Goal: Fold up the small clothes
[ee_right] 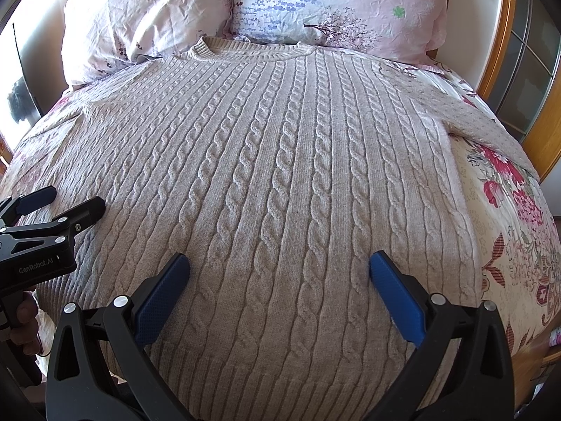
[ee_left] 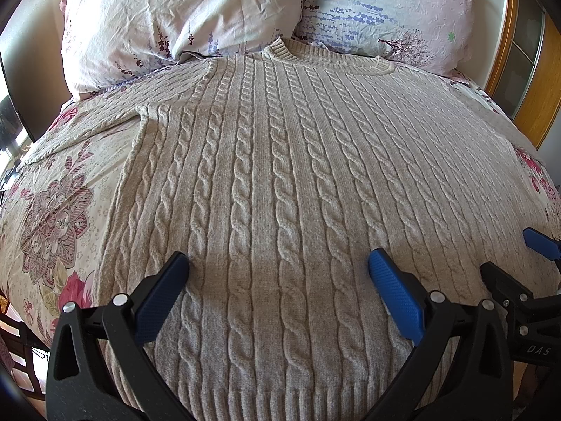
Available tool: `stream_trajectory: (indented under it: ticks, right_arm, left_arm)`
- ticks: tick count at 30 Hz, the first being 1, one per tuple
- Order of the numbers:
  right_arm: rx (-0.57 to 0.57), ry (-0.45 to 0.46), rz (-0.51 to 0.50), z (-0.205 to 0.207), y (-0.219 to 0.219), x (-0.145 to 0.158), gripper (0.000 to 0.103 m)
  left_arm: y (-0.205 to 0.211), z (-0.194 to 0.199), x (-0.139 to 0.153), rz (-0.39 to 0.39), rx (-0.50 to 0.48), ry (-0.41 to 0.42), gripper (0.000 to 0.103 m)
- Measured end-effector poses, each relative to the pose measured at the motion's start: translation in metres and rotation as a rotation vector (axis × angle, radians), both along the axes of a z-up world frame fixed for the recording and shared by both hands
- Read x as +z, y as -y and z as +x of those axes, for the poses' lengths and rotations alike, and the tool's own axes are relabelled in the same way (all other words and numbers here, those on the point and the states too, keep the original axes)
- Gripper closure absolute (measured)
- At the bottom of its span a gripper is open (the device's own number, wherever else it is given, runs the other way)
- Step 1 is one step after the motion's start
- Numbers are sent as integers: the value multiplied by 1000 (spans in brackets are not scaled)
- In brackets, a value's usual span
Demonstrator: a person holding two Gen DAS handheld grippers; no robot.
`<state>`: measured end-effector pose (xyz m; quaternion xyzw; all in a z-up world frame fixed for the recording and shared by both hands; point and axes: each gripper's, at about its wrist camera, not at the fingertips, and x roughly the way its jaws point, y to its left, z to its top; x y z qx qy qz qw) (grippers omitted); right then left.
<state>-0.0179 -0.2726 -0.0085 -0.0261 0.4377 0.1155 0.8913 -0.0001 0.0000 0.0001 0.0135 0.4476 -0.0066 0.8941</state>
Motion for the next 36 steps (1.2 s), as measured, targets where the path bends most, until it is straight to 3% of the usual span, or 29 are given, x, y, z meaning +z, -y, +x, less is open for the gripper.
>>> stream_trajectory:
  ticks: [10,15,20,23,25,30,33,36]
  right_arm:
    - [59,33,18,-3,2,0,1]
    - [81,-29,46,13,12,8,1]
    - [-152,-13,244,54,91,39,2]
    - [-383,-14,398,86,178,51,17]
    - [-515,-27,490,101,228,51,22]
    - [-829,-68,726,123,337,30,37]
    - [-968,-97,830,128,377,8,49]
    - [-1065,-135,917,134,402,-15,53]
  left_arm:
    - [0,2,1,1,-12,-21,2]
    - [1,12,3,0,-39,-64,2]
    - [-10,12,7,-71,-38,-70,2]
    - [-18,15,14,-145,-24,-45,2]
    - [-23,17,19,-179,-15,-21,2]
    - [-30,25,35,-255,13,46,2]
    - [-35,29,43,-268,54,89,2]
    - [-38,33,46,-287,70,102,2]
